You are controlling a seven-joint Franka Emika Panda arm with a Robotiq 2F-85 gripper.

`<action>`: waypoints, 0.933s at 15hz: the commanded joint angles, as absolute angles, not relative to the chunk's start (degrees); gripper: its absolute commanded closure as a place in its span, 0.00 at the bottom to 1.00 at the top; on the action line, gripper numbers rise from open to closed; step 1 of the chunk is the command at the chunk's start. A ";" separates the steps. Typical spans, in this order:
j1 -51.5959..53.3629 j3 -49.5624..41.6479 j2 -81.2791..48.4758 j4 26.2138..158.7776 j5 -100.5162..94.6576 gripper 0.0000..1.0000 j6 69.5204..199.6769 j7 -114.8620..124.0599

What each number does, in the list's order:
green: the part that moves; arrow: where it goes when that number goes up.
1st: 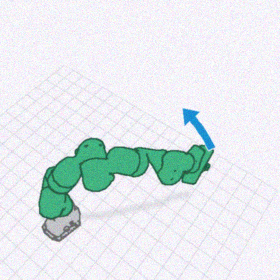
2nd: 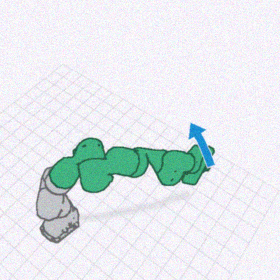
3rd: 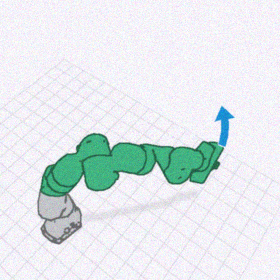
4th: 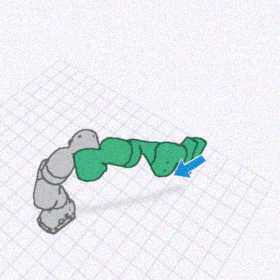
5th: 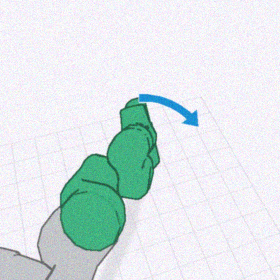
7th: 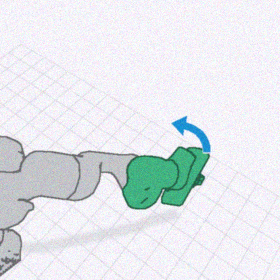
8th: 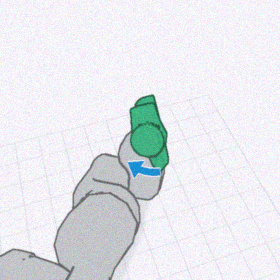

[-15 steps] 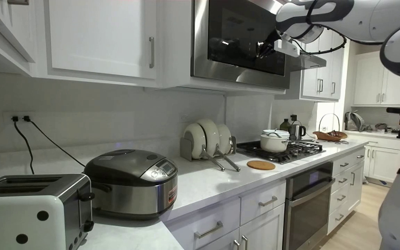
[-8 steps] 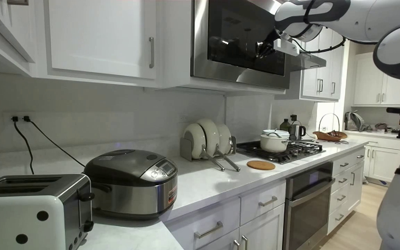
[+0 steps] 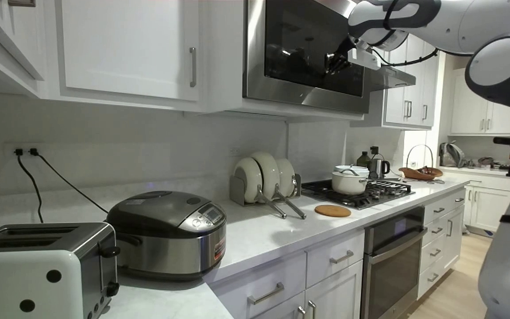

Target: Close the door of the microwave

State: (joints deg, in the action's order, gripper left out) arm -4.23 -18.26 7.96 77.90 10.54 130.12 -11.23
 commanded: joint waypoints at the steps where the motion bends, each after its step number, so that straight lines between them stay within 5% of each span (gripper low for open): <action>1: -5.78 -17.36 3.75 73.01 13.00 0.60 126.13 -12.91; 8: -6.20 -20.44 11.64 75.43 9.72 0.05 113.07 -15.59; 14: -8.39 -22.35 20.30 73.86 3.81 0.00 93.89 -17.72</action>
State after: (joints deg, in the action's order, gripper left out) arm -7.29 -22.45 16.88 74.72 6.93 101.87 -16.20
